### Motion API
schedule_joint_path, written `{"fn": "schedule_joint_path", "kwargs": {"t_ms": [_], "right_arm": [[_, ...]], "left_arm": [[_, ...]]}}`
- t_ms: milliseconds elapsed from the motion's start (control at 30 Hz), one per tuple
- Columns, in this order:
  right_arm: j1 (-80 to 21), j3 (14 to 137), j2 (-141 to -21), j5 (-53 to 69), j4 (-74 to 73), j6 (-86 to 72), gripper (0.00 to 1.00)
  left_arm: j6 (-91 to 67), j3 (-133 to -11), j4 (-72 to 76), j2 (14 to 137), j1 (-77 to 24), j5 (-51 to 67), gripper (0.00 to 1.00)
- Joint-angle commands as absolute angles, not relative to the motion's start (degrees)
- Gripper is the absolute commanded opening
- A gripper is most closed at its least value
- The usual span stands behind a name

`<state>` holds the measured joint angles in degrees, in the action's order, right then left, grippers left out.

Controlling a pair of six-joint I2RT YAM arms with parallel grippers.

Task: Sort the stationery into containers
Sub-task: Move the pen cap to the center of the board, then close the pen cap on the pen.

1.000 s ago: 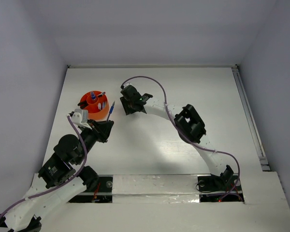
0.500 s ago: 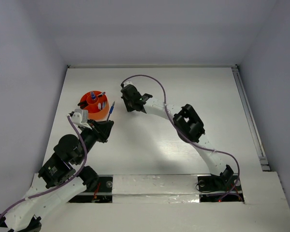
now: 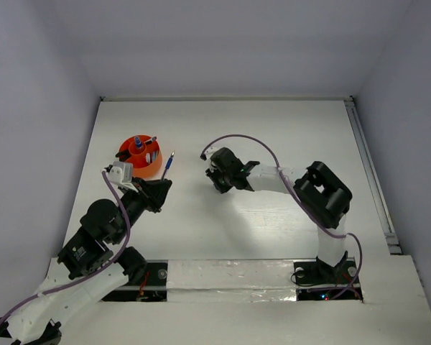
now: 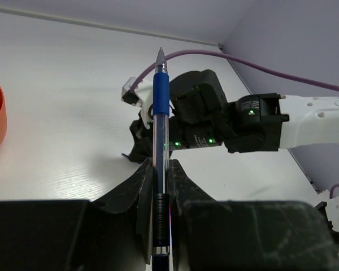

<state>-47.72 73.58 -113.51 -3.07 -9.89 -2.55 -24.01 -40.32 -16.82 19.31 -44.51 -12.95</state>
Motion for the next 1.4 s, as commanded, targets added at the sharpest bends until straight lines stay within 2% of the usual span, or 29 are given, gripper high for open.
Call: {"fn": "schedule_joint_path", "kwargs": {"t_ms": [0,67,200,467,533,633,733,867,1033,1233,1367], "right_arm": [[-48.1,68.0,-111.4,-5.9,-12.6,2.2,0.27],[-48.1,67.2,-110.8,-6.6,-12.7,2.3,0.36],[-48.1,65.3,-108.4,-5.0,-12.0,0.1,0.41],[-48.1,56.3,-95.1,-3.1,-8.7,-9.3,0.74],[-48.6,53.4,-91.5,-1.0,-6.7,-12.9,0.75],[-48.6,49.3,-89.3,9.4,-1.3,-18.5,0.76],[-48.6,46.9,-90.4,15.6,5.3,-22.9,0.76],[-48.6,47.9,-94.2,17.0,8.5,-25.0,0.76],[-48.6,51.6,-98.3,13.7,8.6,-24.9,0.76],[-48.6,56.9,-103.1,3.0,3.8,-24.4,0.75],[-48.6,56.9,-103.0,0.6,1.8,-24.5,0.75]], "left_arm": [[-23.2,-40.6,-13.4,20.0,-44.4,-11.3,0.0],[-23.2,-40.7,-13.4,20.1,-44.4,-11.3,0.0],[-23.4,-40.5,-13.7,19.4,-44.4,-11.4,0.0],[-23.2,-40.5,-14.6,18.5,-44.4,-12.2,0.0],[-23.2,-40.6,-14.3,18.7,-44.4,-12.2,0.0],[-23.4,-40.4,-14.2,18.7,-44.4,-11.9,0.0],[-23.4,-40.3,-14.3,18.8,-44.4,-12.0,0.0],[-23.4,-40.4,-14.5,18.8,-43.9,-12.2,0.0],[-23.6,-40.3,-14.6,18.5,-43.9,-12.1,0.0],[-23.7,-40.1,-14.7,17.6,-43.9,-12.2,0.0],[-23.7,-40.2,-14.6,17.7,-43.3,-12.2,0.0]]}}
